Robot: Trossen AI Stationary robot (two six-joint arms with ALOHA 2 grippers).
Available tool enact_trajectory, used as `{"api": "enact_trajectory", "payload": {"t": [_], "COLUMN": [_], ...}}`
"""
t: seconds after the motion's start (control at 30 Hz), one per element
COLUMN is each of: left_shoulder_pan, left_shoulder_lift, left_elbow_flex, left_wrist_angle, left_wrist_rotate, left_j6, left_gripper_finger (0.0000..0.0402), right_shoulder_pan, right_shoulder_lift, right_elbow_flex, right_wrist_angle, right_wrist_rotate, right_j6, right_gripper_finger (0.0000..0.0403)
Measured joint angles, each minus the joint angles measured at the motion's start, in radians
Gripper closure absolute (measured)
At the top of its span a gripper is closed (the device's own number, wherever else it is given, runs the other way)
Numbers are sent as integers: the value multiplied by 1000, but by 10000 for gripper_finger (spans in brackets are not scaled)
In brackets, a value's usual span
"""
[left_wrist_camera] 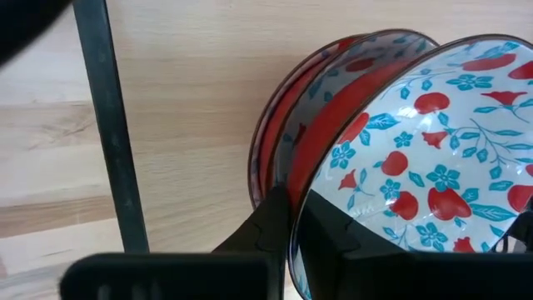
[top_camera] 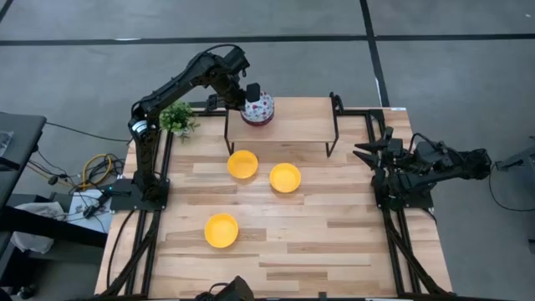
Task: Pick & Place Mini bowls
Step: Stack the white patterned bowl on top of the white patterned bowl on the shelf
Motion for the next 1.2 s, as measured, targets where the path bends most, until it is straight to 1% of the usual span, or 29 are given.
{"api": "enact_trajectory", "payload": {"t": [0.77,1.03,1.2], "left_shoulder_pan": [7,12,12], "left_shoulder_lift": [0,-1,-1], "left_elbow_flex": [0,0,0], "left_wrist_angle": [8,16,16], "left_wrist_rotate": [16,18,18], "left_j6": [12,12,12], "left_gripper_finger": [379,355,352], "right_shoulder_pan": [0,0,0], "right_shoulder_lift": [0,0,0], "right_elbow_flex": [0,0,0], "right_wrist_angle": [0,-1,-1], "right_wrist_rotate": [0,0,0], "right_j6": [8,8,8], "right_gripper_finger": [308,308,308]}}
